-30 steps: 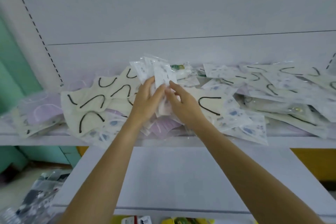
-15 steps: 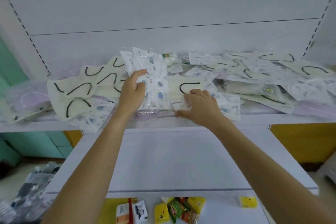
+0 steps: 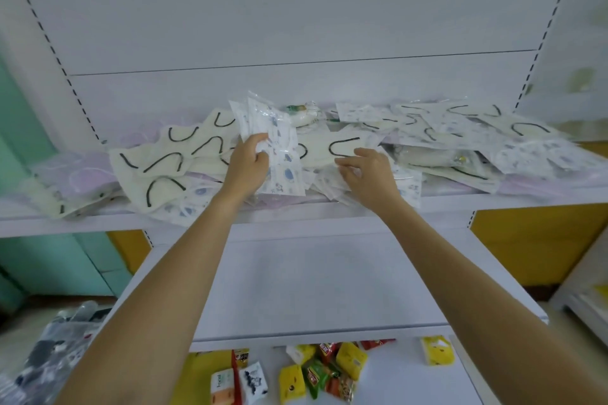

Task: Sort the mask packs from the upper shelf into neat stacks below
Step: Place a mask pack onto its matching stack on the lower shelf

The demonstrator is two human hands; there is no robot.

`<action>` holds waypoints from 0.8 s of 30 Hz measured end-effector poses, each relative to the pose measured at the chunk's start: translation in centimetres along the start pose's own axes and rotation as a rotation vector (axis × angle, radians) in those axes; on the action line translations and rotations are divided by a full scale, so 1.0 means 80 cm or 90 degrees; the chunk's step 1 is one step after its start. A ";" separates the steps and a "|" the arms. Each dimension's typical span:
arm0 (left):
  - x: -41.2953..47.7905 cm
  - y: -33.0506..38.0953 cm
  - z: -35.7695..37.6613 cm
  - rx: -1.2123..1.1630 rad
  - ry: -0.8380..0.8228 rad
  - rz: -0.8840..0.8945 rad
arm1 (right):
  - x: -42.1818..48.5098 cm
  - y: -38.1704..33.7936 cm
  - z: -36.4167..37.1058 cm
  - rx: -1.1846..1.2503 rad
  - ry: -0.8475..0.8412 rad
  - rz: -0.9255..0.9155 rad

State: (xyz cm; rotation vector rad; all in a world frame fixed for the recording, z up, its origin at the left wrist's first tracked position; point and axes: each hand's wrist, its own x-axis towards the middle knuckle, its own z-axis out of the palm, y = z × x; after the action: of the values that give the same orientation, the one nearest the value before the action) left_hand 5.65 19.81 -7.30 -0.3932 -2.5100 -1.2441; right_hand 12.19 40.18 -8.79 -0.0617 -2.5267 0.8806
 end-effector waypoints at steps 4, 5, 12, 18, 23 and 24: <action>0.002 -0.014 0.016 0.030 -0.052 -0.025 | -0.019 0.010 -0.032 0.112 0.110 -0.069; 0.003 -0.014 0.017 0.020 -0.048 -0.026 | -0.028 0.008 -0.047 0.161 0.131 -0.075; 0.000 0.037 0.017 -0.225 -0.017 -0.009 | -0.024 -0.020 -0.087 0.299 0.320 -0.237; -0.004 0.073 0.018 -0.445 -0.108 -0.053 | 0.006 0.001 -0.018 0.133 0.044 -0.428; -0.021 0.061 0.004 -0.287 -0.027 0.019 | 0.014 -0.013 -0.015 0.316 -0.027 -0.285; -0.028 0.060 0.002 -0.283 -0.005 0.011 | 0.015 -0.022 -0.010 0.344 -0.033 -0.248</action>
State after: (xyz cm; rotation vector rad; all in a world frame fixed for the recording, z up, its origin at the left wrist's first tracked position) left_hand 9.50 22.51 -4.78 -0.5171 -2.2146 -1.7952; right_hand 11.64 39.52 -6.68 0.6061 -2.1468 1.3603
